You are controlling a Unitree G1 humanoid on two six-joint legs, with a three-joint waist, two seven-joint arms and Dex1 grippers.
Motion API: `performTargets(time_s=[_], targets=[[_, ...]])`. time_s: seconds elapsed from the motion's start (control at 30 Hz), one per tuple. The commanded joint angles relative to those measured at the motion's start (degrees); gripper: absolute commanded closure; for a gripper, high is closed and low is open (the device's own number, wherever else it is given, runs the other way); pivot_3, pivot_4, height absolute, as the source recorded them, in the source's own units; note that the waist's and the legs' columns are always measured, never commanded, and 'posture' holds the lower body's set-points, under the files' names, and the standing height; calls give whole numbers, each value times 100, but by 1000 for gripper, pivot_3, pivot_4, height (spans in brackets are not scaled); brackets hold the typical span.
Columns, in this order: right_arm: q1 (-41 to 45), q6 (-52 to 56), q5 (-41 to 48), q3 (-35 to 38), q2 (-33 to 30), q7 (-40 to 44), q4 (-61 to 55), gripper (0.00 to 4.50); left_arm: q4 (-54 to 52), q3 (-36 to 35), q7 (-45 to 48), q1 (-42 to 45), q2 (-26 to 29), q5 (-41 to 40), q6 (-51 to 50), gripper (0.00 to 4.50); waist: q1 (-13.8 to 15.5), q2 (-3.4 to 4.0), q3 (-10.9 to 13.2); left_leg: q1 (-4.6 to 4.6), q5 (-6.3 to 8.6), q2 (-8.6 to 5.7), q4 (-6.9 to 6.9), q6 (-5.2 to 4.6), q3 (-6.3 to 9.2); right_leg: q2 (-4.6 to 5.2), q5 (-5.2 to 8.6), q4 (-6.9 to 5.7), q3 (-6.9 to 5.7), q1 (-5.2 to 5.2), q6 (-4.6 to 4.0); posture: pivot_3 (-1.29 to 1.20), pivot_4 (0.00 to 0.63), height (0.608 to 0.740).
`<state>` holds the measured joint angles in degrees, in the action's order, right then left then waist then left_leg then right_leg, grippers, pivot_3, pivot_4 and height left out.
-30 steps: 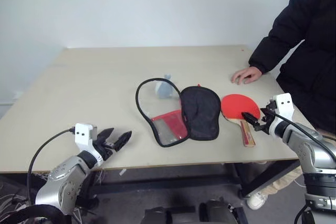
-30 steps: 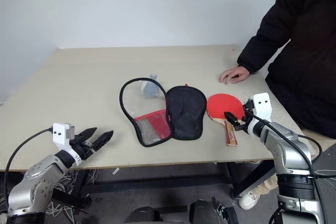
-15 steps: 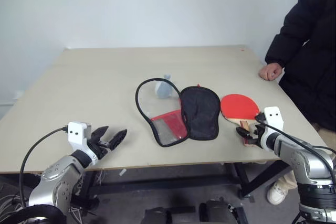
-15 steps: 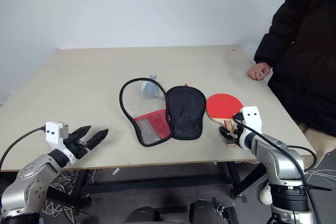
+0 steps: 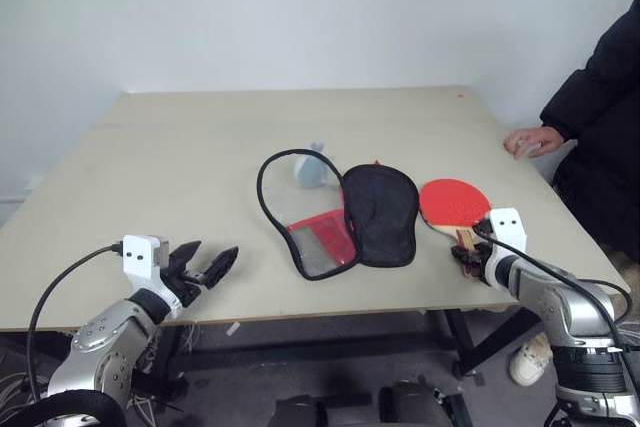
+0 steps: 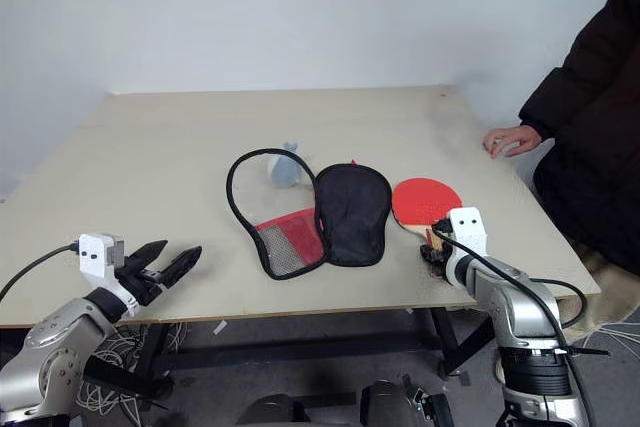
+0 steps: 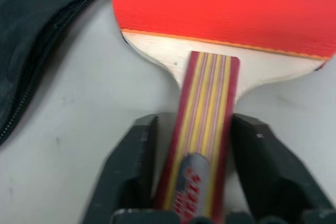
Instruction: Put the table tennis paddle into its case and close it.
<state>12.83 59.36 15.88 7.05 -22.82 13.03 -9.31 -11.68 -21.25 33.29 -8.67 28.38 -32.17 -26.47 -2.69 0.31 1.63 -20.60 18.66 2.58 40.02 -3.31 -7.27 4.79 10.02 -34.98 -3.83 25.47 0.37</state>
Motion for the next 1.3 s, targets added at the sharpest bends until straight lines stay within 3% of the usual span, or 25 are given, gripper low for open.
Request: performTargets(time_s=[0.03, 0.33, 0.67, 0.9, 1.3], targets=[[246, 171, -161, 204, 163, -414, 77, 3325, -301, -130, -75, 1, 16, -99, -21, 0, -1, -3, -1, 0, 0, 0, 0, 0, 0, 0, -1, 0, 0, 0, 1, 0, 0, 740], [1239, 155, -382, 1003, 657, -1534, 532, 3322, -403, -105, -150, 20, 22, -136, -128, 0, 29, 10, 7, -3, -10, -2, 0, 9, -1, 4, -12, -2, 0, 6, -8, 0, 0, 740], [1775, 938, -6, 474, 1397, -1274, -108, 3322, -428, -16, -177, 87, -38, -121, -204, 0, -28, 11, 7, -7, -16, 17, -31, 65, -15, -78, -13, 10, 14, 24, -32, 0, 0, 740], [1762, 1372, 99, 27, 1786, -1167, -433, 3322, -453, -16, -166, 31, -87, -117, -211, 0, -11, 10, 7, -8, -28, 20, -40, 82, -11, -77, -21, 8, 7, 29, -55, 0, 0, 740], [1978, 1072, -67, -432, 2193, -1138, 13, 3322, -407, 22, -159, -32, -175, -76, -149, 0, -21, 8, 6, -9, -30, 26, -40, 87, -14, -82, -23, 6, 6, 34, -58, 0, 0, 740]])
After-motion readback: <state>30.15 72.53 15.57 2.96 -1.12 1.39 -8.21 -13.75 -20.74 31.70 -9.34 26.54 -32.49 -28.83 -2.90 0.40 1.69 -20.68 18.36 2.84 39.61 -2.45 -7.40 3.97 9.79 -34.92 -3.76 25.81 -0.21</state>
